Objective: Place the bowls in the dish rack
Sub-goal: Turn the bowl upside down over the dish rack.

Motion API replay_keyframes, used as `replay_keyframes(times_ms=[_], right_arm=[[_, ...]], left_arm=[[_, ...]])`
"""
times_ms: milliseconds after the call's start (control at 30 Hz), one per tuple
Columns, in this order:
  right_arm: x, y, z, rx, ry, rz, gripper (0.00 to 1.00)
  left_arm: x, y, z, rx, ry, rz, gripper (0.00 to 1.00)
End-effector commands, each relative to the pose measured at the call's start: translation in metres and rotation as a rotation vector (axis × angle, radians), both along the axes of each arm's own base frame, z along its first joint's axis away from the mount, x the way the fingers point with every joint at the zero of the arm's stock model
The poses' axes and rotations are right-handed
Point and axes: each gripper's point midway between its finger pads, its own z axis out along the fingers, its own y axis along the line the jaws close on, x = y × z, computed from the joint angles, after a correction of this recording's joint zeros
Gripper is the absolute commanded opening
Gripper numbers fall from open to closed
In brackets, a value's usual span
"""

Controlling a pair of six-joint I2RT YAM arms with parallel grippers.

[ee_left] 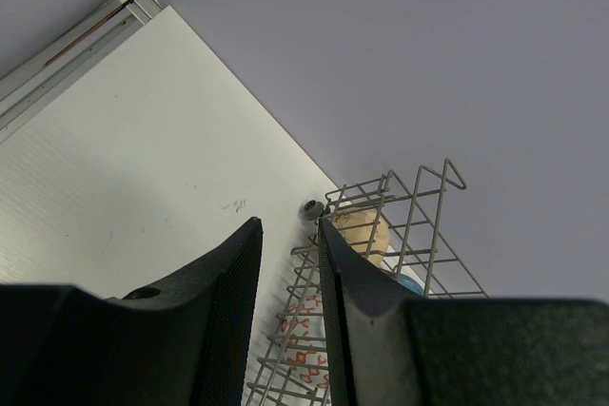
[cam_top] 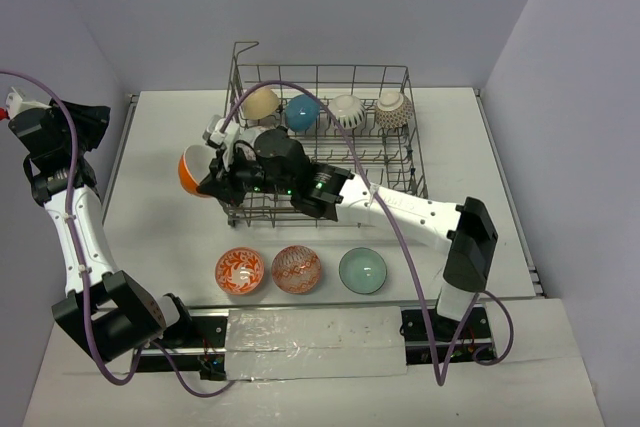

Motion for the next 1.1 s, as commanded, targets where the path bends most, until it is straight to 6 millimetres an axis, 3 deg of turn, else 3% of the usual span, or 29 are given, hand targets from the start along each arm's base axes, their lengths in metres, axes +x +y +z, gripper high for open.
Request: replay_keyframes(times_ms=[0, 333, 833, 1067], right_arm=[[0.005, -0.021, 0.068, 0.170, -0.075, -0.029, 0.00], [0.019, -0.040, 0.073, 0.199, -0.072, -0.075, 0.00], [0.078, -0.096, 0.059, 0.199, -0.054, -0.308, 0.00], [0.094, -0.105, 0.047, 0.190, -0.003, -0.340, 0.00]], left_arm=[[-0.001, -0.004, 0.017, 0.022, -0.058, -0.015, 0.35], [-0.001, -0.005, 0.017, 0.018, -0.059, -0.019, 0.36], [-0.001, -0.007, 0.018, 0.015, -0.065, -0.024, 0.36], [0.000, -0.007, 0.017, 0.015, -0.065, -0.026, 0.36]])
